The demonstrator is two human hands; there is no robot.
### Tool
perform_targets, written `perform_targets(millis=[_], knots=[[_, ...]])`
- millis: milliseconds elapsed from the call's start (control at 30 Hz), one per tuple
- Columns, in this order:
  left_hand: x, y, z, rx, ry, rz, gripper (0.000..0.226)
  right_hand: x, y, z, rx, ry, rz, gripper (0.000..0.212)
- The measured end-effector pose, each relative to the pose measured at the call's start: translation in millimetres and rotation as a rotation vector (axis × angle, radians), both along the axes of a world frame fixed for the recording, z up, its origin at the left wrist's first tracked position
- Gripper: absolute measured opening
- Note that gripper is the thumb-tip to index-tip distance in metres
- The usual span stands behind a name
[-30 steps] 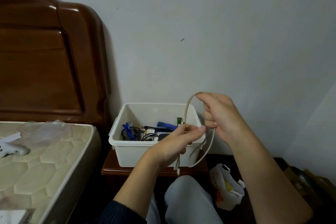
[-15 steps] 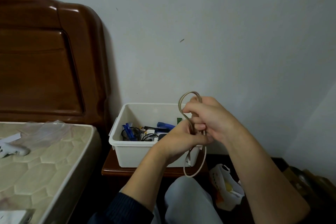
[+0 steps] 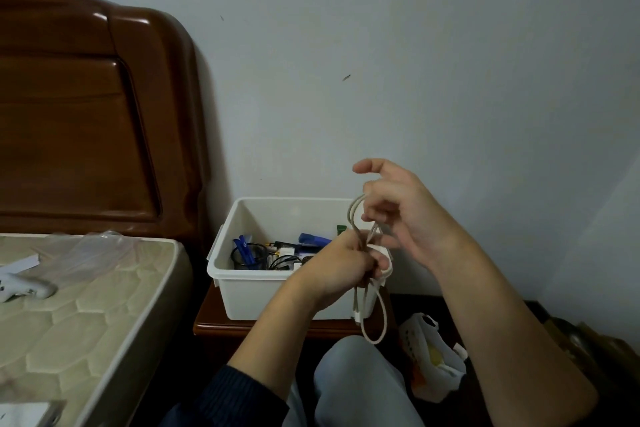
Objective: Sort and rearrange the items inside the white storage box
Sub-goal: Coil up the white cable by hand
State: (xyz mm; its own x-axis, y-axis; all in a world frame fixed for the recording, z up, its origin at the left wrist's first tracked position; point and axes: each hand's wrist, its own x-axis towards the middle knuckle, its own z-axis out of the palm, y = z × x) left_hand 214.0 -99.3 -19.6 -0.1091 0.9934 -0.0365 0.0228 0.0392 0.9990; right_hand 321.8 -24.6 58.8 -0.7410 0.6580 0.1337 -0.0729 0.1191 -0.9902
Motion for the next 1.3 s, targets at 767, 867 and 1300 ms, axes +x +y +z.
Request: perform_targets(millis=[767, 867, 1300], knots=[[-64, -14, 6, -0.074, 0.081, 0.118, 0.012, -24, 17, -62, 0.727, -0.617, -0.042, 0.067], [-81, -11, 0, -0.072, 0.09, 0.202, 0.031, -34, 22, -66, 0.56, -0.619, 0.006, 0.074], [-128, 19, -10, 0.035, -0.221, 0.539, 0.051, -103, 40, -68, 0.639, -0.468, -0.009, 0.055]])
